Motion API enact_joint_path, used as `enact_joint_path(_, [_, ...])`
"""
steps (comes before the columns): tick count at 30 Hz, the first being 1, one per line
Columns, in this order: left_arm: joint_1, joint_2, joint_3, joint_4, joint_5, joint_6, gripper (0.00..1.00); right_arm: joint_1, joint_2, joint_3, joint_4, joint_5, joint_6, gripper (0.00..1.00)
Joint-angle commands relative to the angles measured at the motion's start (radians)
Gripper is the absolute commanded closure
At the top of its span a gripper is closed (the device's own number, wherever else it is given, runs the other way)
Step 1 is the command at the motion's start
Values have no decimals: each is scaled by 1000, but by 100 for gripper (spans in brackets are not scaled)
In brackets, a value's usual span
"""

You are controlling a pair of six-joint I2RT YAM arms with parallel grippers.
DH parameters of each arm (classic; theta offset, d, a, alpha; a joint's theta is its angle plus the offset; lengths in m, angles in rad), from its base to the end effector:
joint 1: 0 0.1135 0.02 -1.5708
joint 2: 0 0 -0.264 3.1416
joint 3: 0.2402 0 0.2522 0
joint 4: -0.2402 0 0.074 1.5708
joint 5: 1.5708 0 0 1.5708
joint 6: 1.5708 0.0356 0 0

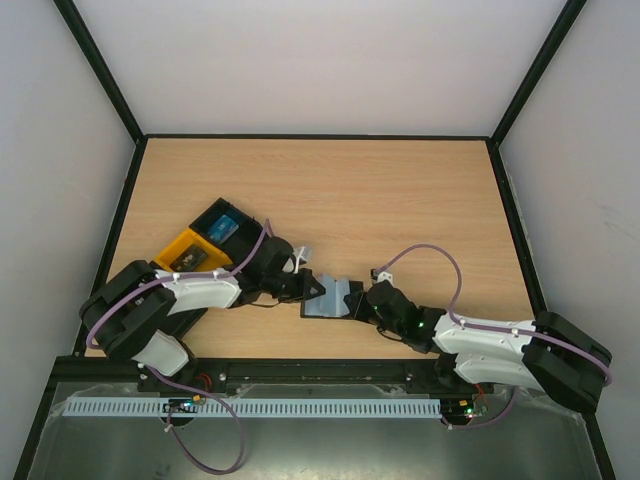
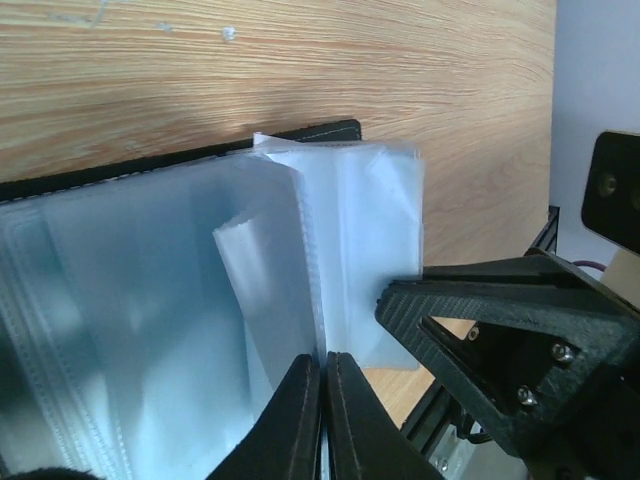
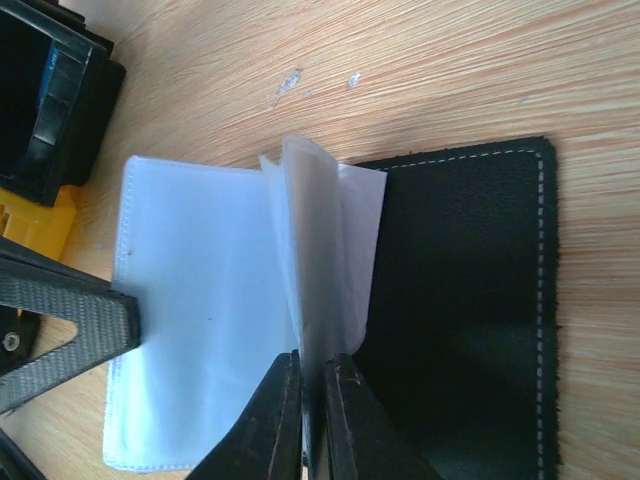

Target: Take the credit cards out of the card holder

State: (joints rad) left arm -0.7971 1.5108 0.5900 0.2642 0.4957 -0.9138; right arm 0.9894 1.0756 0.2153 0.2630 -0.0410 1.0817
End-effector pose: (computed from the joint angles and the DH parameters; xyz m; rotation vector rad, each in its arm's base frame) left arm 0.1861 -0.2147 0.1540 0.1682 2.5643 -1.3700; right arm 0.1033 0.1599 0.1376 0.0861 2.4388 1.1363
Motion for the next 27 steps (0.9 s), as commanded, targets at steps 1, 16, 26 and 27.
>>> enact_joint_path(1, [-9, 5, 26, 57, 32, -20, 96, -1, -26, -10, -65, 59, 1, 91])
enact_joint_path(16, [-60, 104, 119, 25, 0, -22, 85, -1, -128, -14, -175, 108, 2, 77])
enact_joint_path(26, [-77, 142, 169, 6, -9, -22, 72, -1, -273, -22, -263, 146, 12, 71])
enact_joint_path(27, [-77, 141, 171, 7, -7, -22, 68, -1, -288, -25, -264, 145, 12, 70])
